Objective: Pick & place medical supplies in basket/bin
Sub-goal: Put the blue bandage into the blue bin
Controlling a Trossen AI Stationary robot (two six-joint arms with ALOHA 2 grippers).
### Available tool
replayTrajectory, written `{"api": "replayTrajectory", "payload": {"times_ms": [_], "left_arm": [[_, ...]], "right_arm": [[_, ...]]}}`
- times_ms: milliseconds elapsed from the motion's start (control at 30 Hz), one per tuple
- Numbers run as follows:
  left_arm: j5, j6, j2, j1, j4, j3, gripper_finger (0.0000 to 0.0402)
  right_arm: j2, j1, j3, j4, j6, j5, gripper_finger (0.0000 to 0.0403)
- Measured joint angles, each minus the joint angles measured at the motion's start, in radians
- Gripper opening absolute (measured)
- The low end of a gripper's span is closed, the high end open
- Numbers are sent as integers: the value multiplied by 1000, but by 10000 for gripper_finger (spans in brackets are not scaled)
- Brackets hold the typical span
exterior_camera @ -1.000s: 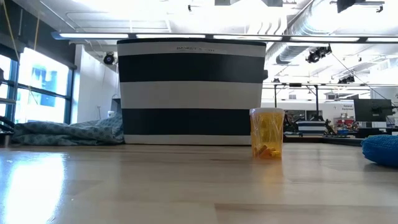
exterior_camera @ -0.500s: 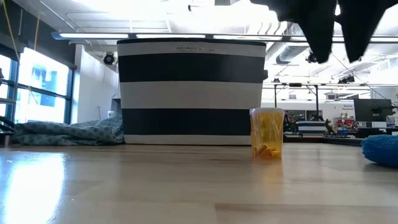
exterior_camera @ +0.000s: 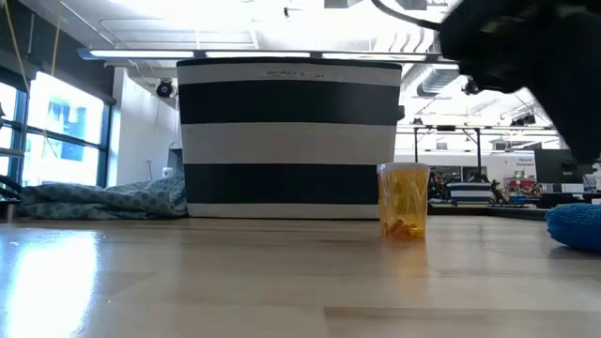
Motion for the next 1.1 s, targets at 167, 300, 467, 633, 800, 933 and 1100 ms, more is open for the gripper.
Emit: {"api": "replayTrajectory", "payload": {"times_ms": [167,300,467,633,800,933,1100], "left_arm": [[-14,-76,24,0,36,0,144],[-34,-93,45,0,42,0,144],[-49,-111,69,0,51,0,144],[-52,-146,76,0,56,0,144],[-66,-163,78,0,59,0,144],[-74,-132,77,0,61,0,144],[-74,-63,77,0,60,0,144]], "right_arm": [[-59,22,-73,-30,11,11,208],[-104,25,-153,17,12,23,209],[-142,22,-294,207,12,19,210],[-163,-1,-367,352,11,28,214],[-163,-25,-388,390,2,21,210],[-163,-31,-387,434,-7,49,209],[-162,-45,-386,494,-6,72,208]]}}
